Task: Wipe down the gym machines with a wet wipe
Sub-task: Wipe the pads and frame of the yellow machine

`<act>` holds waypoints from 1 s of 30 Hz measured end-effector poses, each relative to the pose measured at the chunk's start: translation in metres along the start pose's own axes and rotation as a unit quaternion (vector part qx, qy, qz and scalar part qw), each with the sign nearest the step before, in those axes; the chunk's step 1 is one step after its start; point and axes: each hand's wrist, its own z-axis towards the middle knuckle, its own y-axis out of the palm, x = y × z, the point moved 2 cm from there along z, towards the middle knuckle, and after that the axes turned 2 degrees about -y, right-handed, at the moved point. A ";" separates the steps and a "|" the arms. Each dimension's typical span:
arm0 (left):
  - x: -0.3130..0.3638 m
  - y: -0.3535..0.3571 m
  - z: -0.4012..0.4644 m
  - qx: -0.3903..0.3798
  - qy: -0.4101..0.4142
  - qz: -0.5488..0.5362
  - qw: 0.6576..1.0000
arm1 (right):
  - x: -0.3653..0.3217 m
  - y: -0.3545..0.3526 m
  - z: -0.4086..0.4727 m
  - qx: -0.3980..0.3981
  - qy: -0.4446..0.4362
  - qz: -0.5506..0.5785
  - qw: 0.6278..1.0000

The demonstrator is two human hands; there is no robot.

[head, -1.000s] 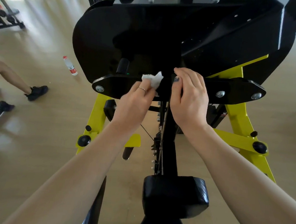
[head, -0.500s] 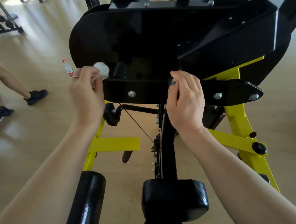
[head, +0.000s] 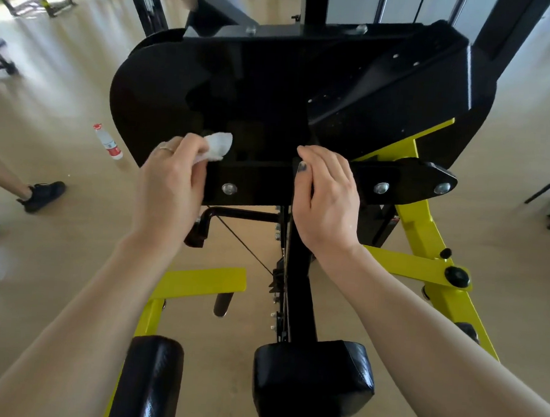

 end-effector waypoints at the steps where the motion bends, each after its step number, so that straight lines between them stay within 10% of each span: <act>1: 0.011 0.002 -0.002 -0.007 0.014 -0.003 1.000 | -0.001 0.000 0.000 -0.002 0.002 -0.001 1.000; 5: 0.082 0.032 0.003 -0.058 0.084 -0.037 0.994 | -0.005 -0.009 0.003 -0.054 0.016 0.033 0.998; 10: 0.090 0.028 0.029 -0.047 -0.151 -0.286 0.945 | -0.001 -0.049 0.011 -0.057 0.122 0.129 0.982; 13: 0.108 0.019 0.038 -0.046 -0.132 -0.346 0.928 | -0.007 -0.075 0.025 -0.054 0.096 0.169 0.979; 24: 0.188 0.019 0.070 -0.038 -0.017 -0.361 0.932 | 0.028 -0.122 0.094 -0.073 0.188 0.339 0.919; 30: 0.191 0.041 0.078 -0.021 -0.067 -0.233 0.970 | 0.048 -0.146 0.155 0.004 0.001 0.110 0.994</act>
